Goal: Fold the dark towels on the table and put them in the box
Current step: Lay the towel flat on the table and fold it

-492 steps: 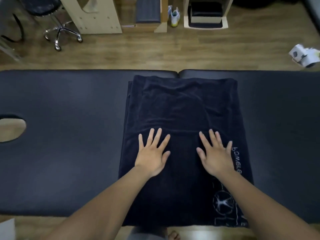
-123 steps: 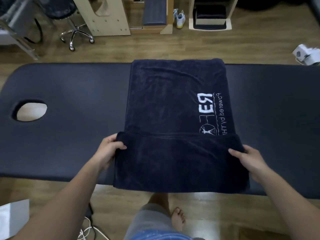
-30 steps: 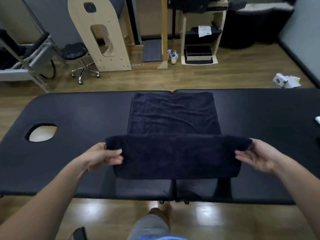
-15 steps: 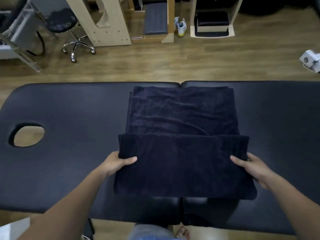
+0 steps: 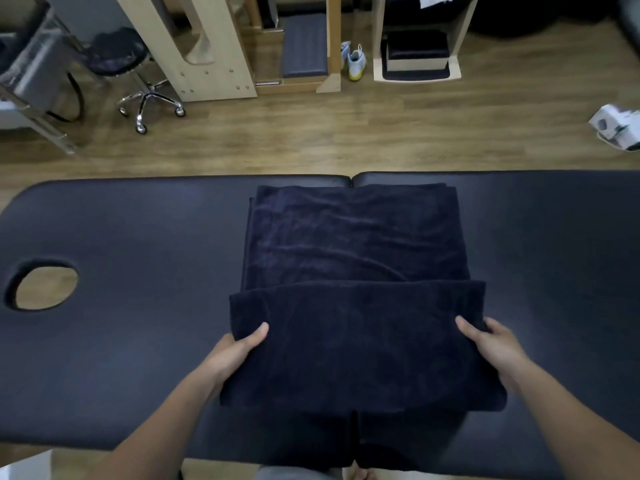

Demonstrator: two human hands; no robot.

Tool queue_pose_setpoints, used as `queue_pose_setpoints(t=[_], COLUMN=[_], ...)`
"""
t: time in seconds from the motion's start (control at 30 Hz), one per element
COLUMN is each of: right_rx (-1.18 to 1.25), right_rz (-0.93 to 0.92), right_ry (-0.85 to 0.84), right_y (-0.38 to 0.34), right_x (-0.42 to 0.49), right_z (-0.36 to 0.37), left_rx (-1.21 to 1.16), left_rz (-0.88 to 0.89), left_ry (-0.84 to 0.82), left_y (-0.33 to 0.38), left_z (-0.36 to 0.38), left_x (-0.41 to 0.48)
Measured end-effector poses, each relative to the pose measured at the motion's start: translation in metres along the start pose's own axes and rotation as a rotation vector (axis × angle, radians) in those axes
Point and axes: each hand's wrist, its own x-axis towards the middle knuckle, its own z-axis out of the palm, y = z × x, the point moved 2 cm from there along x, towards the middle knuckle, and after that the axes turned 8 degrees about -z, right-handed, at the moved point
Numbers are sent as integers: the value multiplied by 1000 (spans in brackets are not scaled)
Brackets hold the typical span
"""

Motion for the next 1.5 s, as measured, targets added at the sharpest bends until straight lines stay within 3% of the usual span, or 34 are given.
queue_pose_setpoints(t=[0.2,0.43,0.63,0.77,0.97,1.03,1.1,1.13,1.2,1.27,1.4,1.5], right_rx=[-122,-278,-254,-336,-424,-448,-602,-724,-966,-1120,-1134,-1096], right_rz=[-22,-31,-39,-31,-145,-242,-434,-562,-760,-799,-576,-537], right_ry=[70,-162,-6,71,203,234,278,294,243,140,42,45], right_y=[6,27,61,104,119,128,141,147,153,152,133,124], right_x=[-14,-46,-66,-80,-97,-108,-120,-125,-133,-134,-117,-108], right_z=[-3,-8,-19,-22,-13,-12,-16,-18,-15,-7,1,-2], left_rx=[82,40,-7,7,-55,156,529,739,1173,1395,1355,1386], left_rz=[16,104,92,-10,92,238,547,725,880,769,666,608], left_ry=[-131,70,181,149,217,482,747,790,671,538,597,573], left_y=[-11,-32,-70,-108,-130,-146,-162,-170,-182,-182,-142,-118], left_z=[-19,-10,-7,6,8,7,4,5,12,22,28,22], left_x=[-17,-39,-39,-39,-35,-40,-54,-58,-60,-52,-38,-40])
